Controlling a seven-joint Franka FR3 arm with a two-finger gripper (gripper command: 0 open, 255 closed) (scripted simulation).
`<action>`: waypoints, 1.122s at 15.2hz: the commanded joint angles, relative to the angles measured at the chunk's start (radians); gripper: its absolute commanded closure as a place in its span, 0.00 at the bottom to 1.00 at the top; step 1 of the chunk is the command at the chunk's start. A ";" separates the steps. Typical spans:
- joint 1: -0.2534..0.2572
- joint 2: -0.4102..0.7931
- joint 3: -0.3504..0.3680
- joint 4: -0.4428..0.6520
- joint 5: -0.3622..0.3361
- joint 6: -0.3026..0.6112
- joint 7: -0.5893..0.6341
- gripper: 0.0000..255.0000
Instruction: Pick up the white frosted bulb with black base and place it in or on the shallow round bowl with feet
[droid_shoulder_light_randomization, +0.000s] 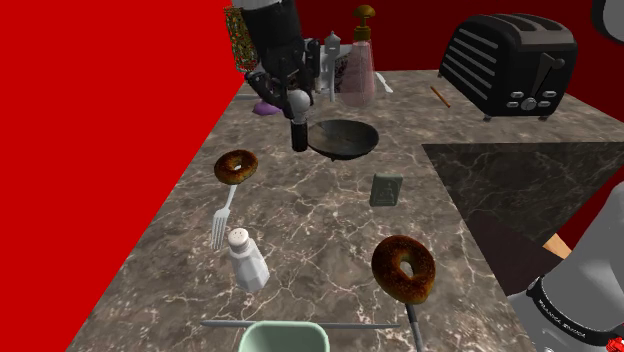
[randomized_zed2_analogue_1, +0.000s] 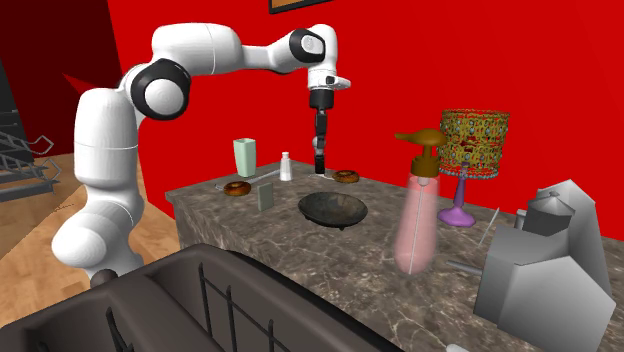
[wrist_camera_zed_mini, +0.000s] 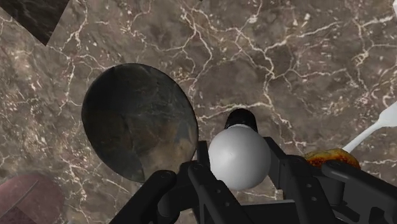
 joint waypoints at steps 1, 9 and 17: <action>0.007 0.012 0.001 0.045 -0.006 -0.034 -0.002 1.00; -0.072 -0.038 -0.039 0.054 0.002 -0.064 -0.129 1.00; -0.182 -0.092 -0.108 0.017 0.012 -0.040 -0.303 1.00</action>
